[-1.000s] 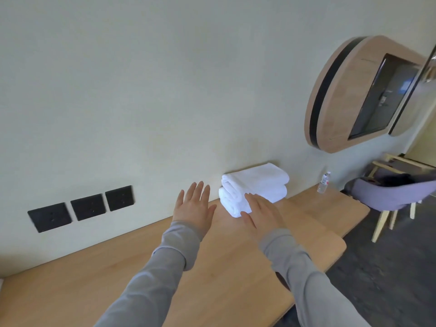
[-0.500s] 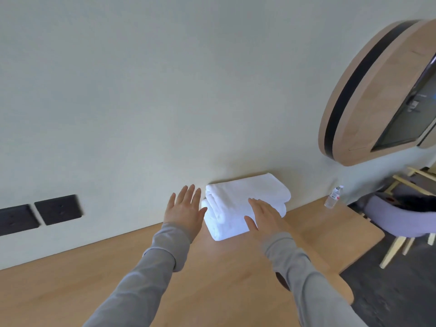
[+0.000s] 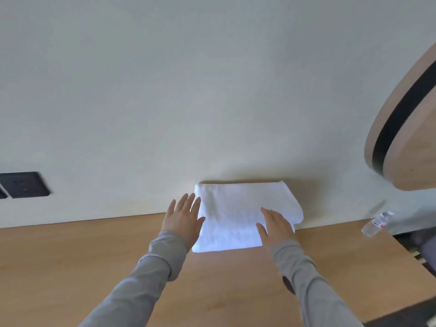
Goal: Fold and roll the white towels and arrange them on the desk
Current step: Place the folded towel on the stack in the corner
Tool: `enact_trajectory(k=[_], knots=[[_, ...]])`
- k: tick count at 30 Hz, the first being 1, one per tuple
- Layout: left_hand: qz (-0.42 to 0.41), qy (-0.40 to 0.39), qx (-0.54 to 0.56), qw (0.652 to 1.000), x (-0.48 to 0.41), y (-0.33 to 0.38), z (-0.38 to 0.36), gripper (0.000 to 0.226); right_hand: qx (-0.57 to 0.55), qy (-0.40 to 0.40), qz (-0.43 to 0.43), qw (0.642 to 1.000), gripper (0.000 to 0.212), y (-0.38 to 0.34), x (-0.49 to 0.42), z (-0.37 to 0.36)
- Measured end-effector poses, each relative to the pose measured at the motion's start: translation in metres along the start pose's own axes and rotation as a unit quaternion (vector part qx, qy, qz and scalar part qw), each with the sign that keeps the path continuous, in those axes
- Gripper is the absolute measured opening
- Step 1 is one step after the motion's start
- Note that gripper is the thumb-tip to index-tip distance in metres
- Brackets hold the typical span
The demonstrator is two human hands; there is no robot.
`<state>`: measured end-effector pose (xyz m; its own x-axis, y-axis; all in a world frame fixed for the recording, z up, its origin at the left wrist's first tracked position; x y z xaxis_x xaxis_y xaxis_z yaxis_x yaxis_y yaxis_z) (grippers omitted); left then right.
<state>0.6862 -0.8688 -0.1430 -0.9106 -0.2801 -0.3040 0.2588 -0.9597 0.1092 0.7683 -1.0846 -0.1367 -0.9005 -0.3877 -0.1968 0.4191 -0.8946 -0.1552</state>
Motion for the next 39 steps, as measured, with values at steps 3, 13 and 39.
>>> enact_trajectory(k=[3,13,39], knots=[[0.059,0.009,0.037,0.998,0.001,0.032,-0.022,0.053,-0.036,-0.022,-0.005,0.999,0.048,0.039,-0.015,-0.02],[0.347,0.03,0.151,0.925,0.018,0.063,-0.086,0.03,-0.17,-0.035,-0.06,0.983,0.023,0.136,-0.048,-0.078],[0.759,0.209,0.552,0.274,0.012,0.082,-0.153,0.074,-0.689,-0.088,-0.592,0.409,0.075,0.122,-0.07,-0.15]])
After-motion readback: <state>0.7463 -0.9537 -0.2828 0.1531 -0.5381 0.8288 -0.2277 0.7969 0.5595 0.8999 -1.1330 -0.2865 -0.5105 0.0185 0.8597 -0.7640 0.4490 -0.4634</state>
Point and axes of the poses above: each hand's wrist, its own x-axis away from the middle knuckle, its own z-axis out of the back of the hand, y = z × x, the point moved 9 cm from there along -x, towards the middle knuckle, and after that the axes turned 13 degrees about y, right-handed, at the moved point
